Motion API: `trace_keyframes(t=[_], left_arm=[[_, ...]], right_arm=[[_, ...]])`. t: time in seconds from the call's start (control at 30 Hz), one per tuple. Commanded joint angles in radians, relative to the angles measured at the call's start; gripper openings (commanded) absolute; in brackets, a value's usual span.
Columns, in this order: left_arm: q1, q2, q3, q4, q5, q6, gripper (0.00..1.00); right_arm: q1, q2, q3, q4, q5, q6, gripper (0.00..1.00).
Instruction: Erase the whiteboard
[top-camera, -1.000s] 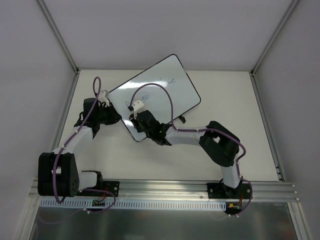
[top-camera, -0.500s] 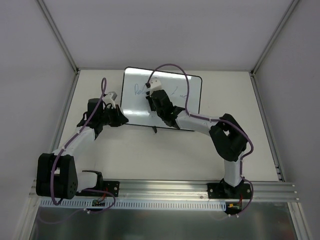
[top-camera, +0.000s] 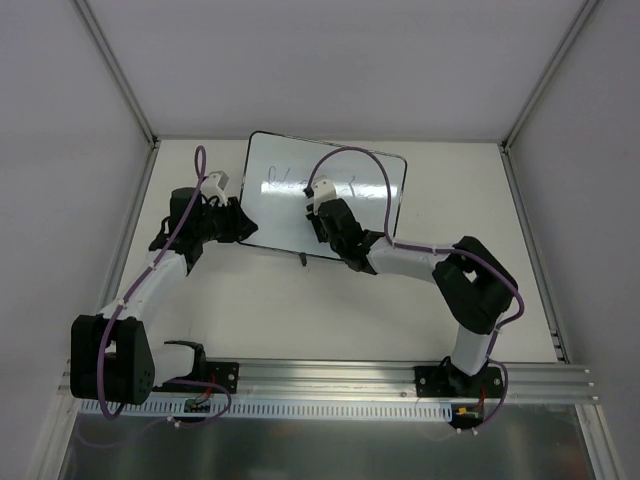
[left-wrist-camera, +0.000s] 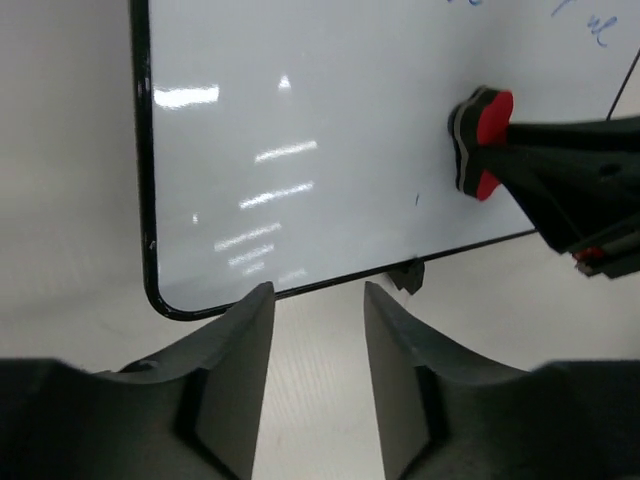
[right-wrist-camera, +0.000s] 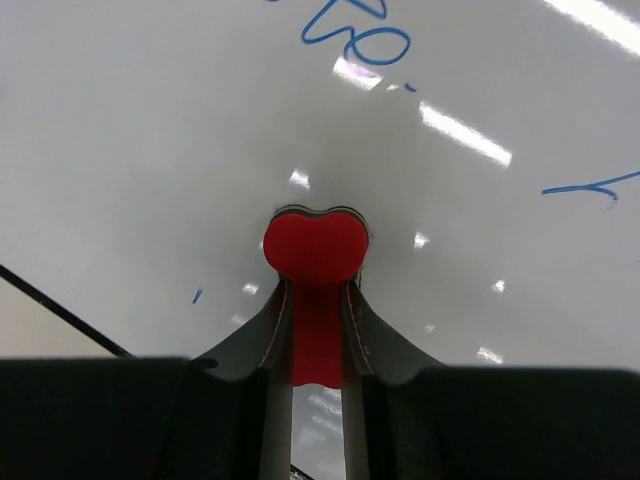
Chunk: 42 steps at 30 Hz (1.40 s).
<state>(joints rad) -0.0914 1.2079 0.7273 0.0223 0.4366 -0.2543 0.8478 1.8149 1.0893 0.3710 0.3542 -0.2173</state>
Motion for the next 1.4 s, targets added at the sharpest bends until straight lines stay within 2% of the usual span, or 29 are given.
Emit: trace_keyframes(t=[0.0,0.07,0.1,0.13,0.27,0.5,0.67,0.9,1.17,1.37], left_arm=[[0.001,0.002,0.053,0.014,-0.09,-0.008,0.44],[0.004,0.015,0.06,0.014,-0.133,-0.007,0.52],[0.005,0.019,0.066,0.014,-0.171,-0.003,0.63],[0.012,0.025,0.069,0.014,-0.186,0.001,0.67],[0.039,0.068,0.089,0.016,-0.214,0.02,0.68],[0.067,0.148,0.127,0.03,-0.154,0.043,0.67],[0.076,0.202,0.161,0.06,-0.102,0.053,0.66],[0.108,0.291,0.239,0.09,-0.029,0.07,0.7],[0.168,0.401,0.351,0.108,0.178,0.089,0.7],[0.177,0.476,0.414,0.11,0.336,0.105,0.67]], right_arm=[[0.019,-0.003,-0.049,0.008,-0.06,-0.033,0.0],[0.037,0.009,-0.046,0.014,-0.101,-0.069,0.0],[0.045,0.024,-0.042,0.014,-0.116,-0.08,0.0],[0.054,0.032,-0.031,0.014,-0.148,-0.091,0.0],[0.077,0.069,0.009,0.002,-0.185,-0.131,0.0],[0.102,0.109,0.029,-0.04,-0.193,-0.131,0.0],[0.1,0.038,-0.005,-0.041,-0.159,-0.102,0.0],[0.099,-0.046,-0.028,-0.053,-0.152,-0.106,0.0],[0.085,-0.18,-0.066,-0.095,-0.198,-0.097,0.0],[0.053,-0.276,-0.098,-0.133,-0.216,-0.087,0.0]])
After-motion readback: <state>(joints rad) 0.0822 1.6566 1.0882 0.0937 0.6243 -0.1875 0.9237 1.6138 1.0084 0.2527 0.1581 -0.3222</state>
